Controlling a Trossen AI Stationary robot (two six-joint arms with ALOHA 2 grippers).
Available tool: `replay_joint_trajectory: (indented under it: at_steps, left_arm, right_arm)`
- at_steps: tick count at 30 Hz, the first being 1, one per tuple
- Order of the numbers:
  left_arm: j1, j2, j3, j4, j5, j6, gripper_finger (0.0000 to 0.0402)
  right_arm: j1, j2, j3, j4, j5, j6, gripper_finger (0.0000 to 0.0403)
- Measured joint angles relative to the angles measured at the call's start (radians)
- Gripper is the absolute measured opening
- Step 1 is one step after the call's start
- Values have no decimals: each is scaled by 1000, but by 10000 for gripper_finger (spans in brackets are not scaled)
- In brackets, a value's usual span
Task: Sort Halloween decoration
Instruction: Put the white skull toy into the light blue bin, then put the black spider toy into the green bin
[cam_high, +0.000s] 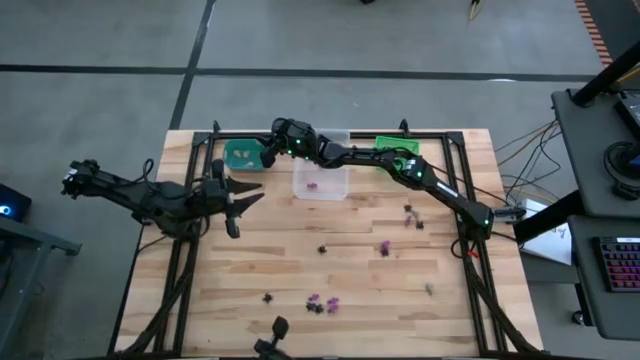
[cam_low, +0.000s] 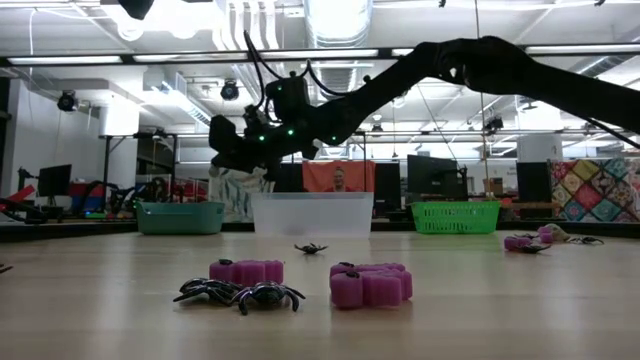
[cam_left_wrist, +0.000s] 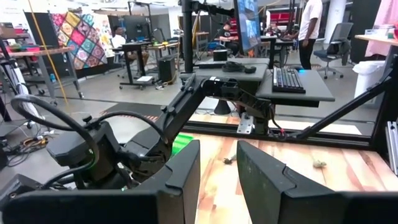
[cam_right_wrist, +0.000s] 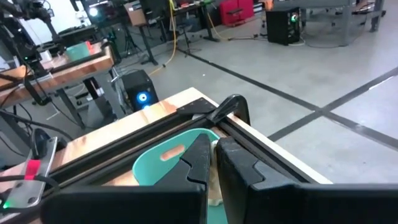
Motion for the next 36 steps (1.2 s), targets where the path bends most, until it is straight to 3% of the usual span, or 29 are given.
replay_joint_trajectory:
  at_steps: [6,21,24,29,36]
  left_arm:
    - [0,6,0,27,-1,10,88]
    - [0,6,0,71,-1,-20,88]
    - [0,6,0,60,-1,-57,88]
    - [-10,9,0,-45,2,-195,88]
    - [-50,37,0,-231,8,-441,88]
  right_arm:
    - [1,0,-2,-1,-1,25,21]
    - [29,-1,-10,-88,10,37,118]
    - [28,-28,-11,-161,-34,27,128]
    - [37,-160,-11,-419,-105,-99,134]
    - [85,-398,-10,-1011,-94,-290,120]
